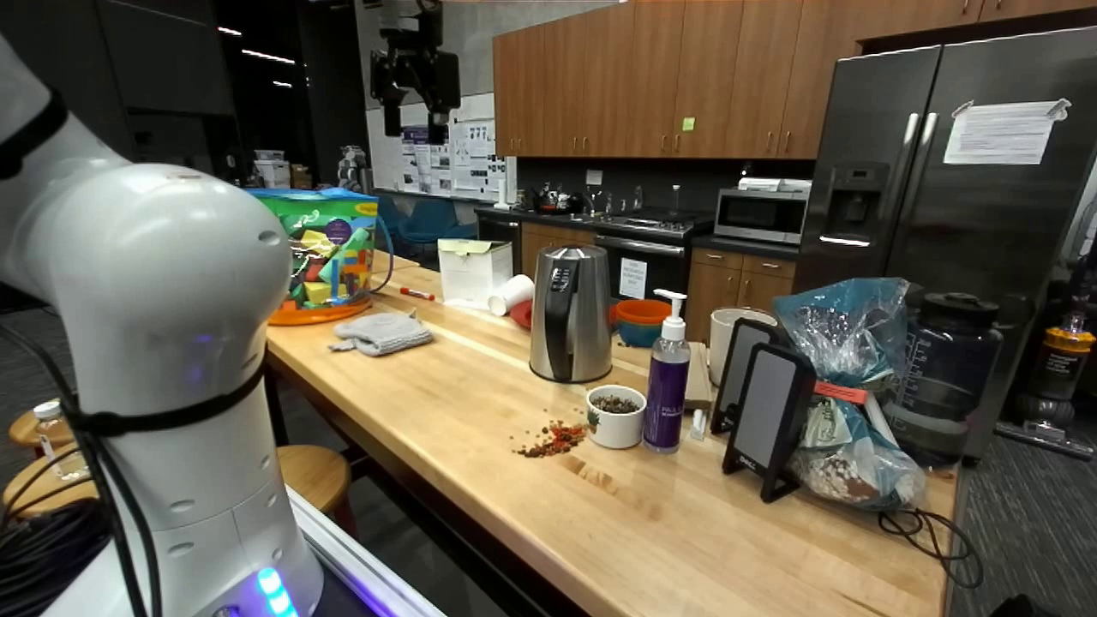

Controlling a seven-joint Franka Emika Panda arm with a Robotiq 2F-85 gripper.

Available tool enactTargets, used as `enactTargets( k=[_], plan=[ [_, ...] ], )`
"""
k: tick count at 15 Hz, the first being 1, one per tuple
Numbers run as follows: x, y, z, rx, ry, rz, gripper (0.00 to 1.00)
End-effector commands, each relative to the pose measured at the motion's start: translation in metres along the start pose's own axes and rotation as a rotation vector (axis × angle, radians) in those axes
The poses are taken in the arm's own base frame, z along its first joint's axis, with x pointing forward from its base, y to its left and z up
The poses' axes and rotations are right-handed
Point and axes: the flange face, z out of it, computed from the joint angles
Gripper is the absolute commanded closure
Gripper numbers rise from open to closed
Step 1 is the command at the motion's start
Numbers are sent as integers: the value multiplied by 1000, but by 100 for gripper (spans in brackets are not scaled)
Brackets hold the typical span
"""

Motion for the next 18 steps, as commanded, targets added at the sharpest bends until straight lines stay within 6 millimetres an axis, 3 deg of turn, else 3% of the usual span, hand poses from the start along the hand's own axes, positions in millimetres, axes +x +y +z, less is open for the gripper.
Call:
enactTargets(
  k=[1,6,11,14,18],
  plan=[
    [1,0,1,-43,127,-110,0],
    [35,8,20,-132,350,-116,0],
    [65,32,59,-145,400,16,0],
    [67,37,69,-135,395,168,0],
    [66,35,72,-143,376,163,0]
  ],
)
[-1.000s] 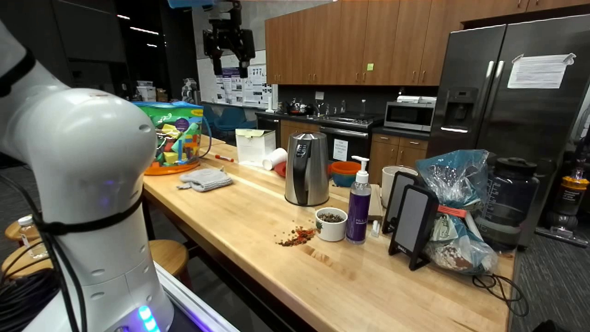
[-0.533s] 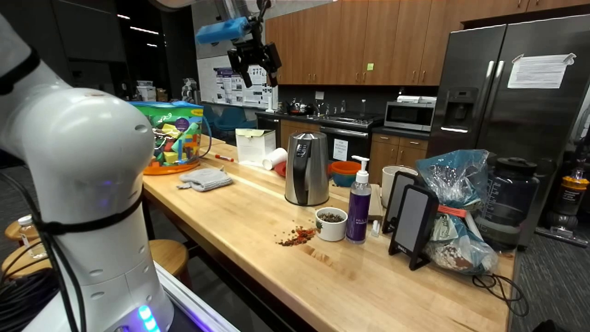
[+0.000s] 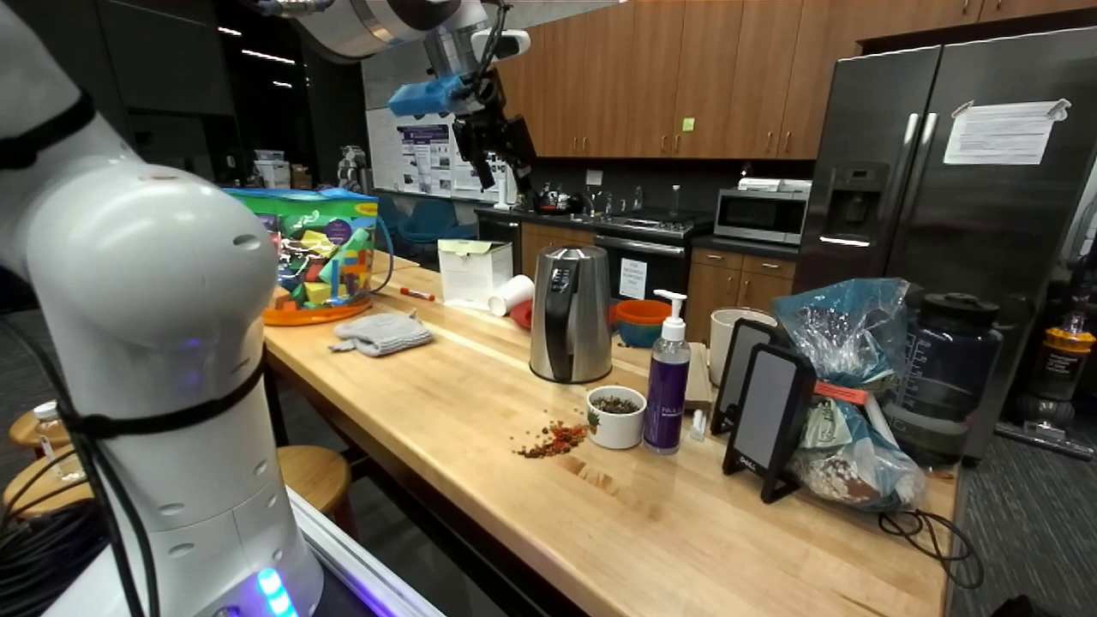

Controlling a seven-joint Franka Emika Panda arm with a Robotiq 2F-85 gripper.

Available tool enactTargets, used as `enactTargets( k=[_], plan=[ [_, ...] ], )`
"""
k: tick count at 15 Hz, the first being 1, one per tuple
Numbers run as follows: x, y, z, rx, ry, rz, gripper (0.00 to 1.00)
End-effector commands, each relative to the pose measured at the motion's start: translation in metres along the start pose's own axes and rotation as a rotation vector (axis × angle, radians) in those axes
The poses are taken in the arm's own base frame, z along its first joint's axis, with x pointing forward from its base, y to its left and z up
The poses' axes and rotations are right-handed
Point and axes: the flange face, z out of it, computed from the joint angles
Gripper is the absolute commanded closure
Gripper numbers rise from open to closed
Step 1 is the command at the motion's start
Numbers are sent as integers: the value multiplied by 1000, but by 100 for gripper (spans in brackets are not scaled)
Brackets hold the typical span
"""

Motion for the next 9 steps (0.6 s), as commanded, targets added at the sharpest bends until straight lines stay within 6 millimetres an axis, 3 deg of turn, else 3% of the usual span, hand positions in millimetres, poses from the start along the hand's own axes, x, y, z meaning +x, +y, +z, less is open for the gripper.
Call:
enactTargets(
  k=[1,5,9],
  plan=[
    [-1,-1,-1,-3,-1,3,0],
    [-1,-2,-2,-5,-1,11,0],
    [-1,-37,3,86,-27,249,0]
  ],
)
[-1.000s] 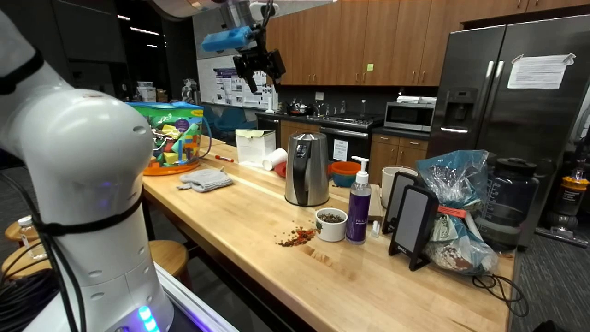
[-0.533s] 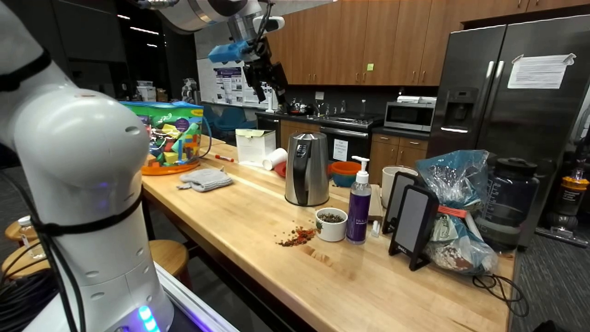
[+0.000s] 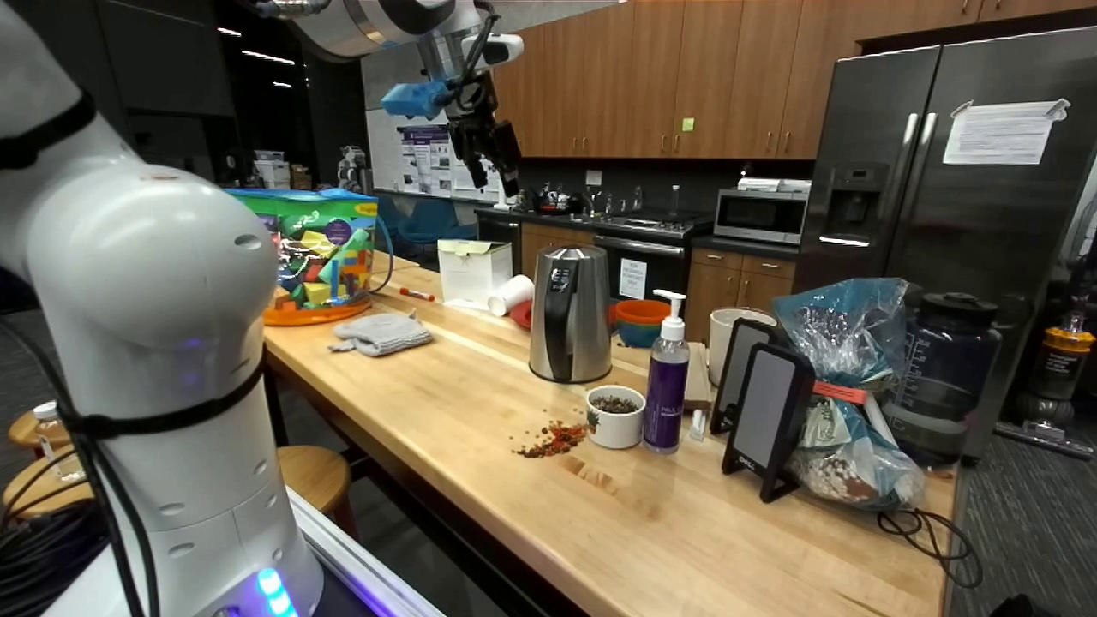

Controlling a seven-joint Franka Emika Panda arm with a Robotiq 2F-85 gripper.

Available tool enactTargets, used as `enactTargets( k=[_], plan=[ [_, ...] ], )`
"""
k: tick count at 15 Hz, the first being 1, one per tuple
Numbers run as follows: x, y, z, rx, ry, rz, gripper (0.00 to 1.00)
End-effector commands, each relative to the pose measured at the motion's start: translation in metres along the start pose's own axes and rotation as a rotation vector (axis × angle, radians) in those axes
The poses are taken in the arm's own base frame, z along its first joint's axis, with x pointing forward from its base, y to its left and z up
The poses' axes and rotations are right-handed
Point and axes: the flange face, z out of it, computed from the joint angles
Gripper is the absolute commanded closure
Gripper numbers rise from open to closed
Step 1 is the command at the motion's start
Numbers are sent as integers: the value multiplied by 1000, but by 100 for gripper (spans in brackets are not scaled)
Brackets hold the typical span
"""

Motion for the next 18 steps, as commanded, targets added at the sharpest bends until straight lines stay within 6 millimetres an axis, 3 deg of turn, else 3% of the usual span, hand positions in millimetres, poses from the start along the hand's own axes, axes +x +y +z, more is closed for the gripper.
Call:
enactTargets(
  k=[1,5,8,18],
  plan=[
    [1,-28,4,70,0,192,0],
    [1,-42,12,112,49,396,0],
    [10,-42,21,128,78,555,0],
    [45,6,52,382,160,1001,0]
  ],
)
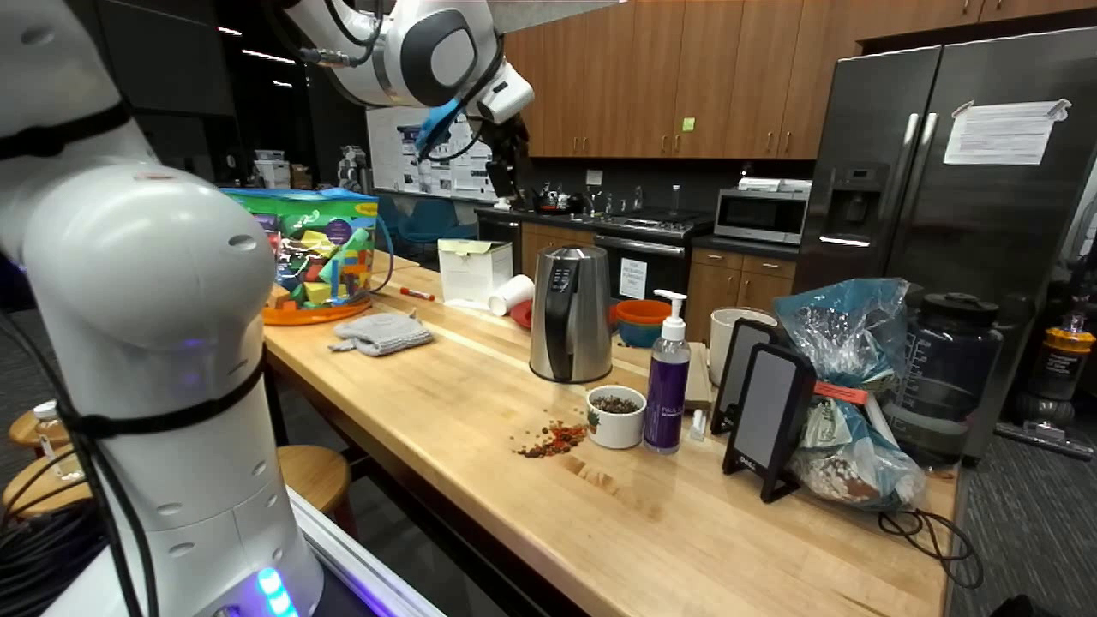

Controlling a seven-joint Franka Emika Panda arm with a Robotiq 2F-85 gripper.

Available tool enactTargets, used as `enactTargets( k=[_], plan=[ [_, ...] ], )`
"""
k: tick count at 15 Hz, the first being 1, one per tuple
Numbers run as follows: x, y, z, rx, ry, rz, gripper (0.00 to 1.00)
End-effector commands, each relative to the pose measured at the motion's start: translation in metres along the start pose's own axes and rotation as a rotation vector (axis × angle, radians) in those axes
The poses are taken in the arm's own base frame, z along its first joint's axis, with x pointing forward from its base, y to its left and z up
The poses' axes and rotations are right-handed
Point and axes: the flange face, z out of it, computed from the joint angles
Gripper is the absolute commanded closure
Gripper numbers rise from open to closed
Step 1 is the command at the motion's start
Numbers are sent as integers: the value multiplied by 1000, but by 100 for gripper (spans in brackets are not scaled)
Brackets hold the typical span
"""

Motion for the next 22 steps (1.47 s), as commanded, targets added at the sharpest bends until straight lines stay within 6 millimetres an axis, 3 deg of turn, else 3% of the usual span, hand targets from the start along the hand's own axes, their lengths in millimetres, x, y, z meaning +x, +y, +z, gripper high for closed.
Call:
enactTargets(
  k=[1,5,9,10,15,17,22],
  plan=[
    [18,6,14,104,-11,138,0],
    [20,12,21,143,-92,196,0],
    [24,18,15,174,-145,237,0],
    [21,20,24,140,-124,216,0],
    [22,19,21,153,-138,228,0],
    [23,14,22,183,-65,127,0],
    [61,15,19,161,58,-46,0]
  ],
)
